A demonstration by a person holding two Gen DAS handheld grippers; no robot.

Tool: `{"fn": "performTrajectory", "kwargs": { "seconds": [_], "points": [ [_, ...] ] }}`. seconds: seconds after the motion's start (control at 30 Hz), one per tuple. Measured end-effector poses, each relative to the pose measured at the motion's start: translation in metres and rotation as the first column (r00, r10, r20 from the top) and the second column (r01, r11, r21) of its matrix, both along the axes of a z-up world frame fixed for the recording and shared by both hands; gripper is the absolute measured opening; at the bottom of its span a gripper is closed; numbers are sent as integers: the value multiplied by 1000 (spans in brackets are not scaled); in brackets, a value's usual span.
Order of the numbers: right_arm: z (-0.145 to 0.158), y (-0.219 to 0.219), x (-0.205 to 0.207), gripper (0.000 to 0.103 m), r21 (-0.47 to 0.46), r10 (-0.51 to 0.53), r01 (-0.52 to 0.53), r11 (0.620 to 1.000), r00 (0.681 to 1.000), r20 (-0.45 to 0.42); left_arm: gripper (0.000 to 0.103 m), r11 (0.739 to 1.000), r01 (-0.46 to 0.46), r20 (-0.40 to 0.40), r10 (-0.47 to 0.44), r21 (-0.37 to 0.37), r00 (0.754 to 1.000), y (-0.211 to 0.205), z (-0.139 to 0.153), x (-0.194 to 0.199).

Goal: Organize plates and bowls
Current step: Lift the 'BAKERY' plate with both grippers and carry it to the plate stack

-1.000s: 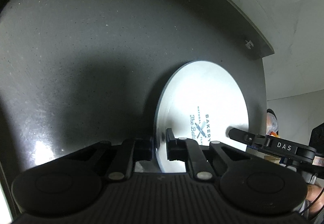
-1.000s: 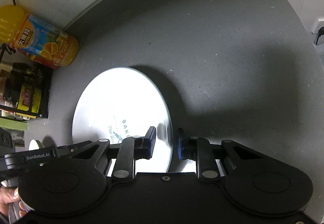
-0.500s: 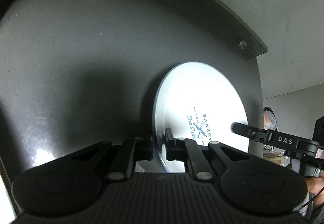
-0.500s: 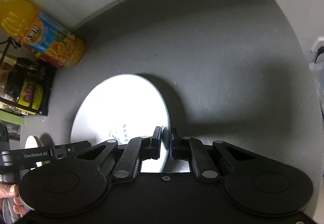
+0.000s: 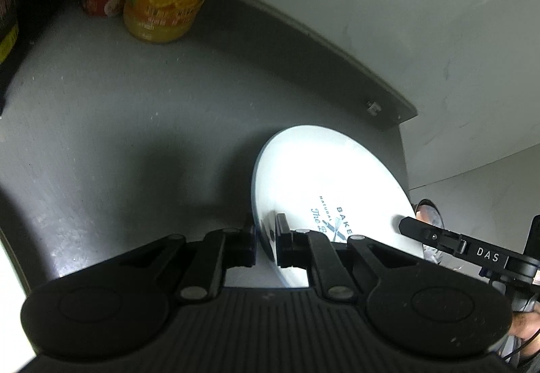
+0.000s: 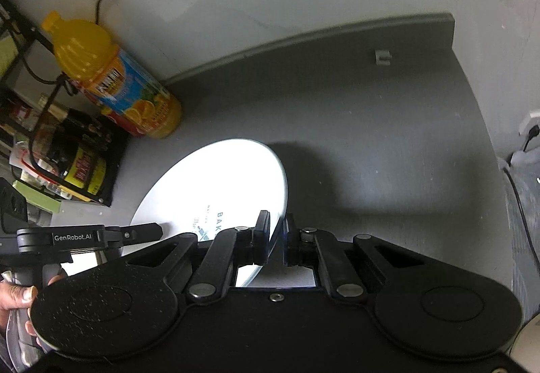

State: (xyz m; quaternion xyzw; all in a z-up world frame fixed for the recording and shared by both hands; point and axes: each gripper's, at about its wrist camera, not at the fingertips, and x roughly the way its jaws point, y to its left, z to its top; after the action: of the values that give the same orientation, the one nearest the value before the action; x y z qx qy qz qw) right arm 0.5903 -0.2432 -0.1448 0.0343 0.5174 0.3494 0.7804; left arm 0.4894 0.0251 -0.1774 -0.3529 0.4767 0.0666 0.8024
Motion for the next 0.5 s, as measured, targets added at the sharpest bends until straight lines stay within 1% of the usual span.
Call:
{"fn": "performTrajectory", "kwargs": {
  "seconds": [0.27, 0.5],
  "points": [
    [20, -4, -15, 8, 48, -4, 3, 999, 999, 40, 9, 1000, -16, 61, 16, 6, 998, -1, 25, -15],
    [29, -6, -29, 8, 79, 11, -16, 997, 998, 61, 9, 999, -44, 83, 42, 23, 996, -8, 38, -31]
  ]
}}
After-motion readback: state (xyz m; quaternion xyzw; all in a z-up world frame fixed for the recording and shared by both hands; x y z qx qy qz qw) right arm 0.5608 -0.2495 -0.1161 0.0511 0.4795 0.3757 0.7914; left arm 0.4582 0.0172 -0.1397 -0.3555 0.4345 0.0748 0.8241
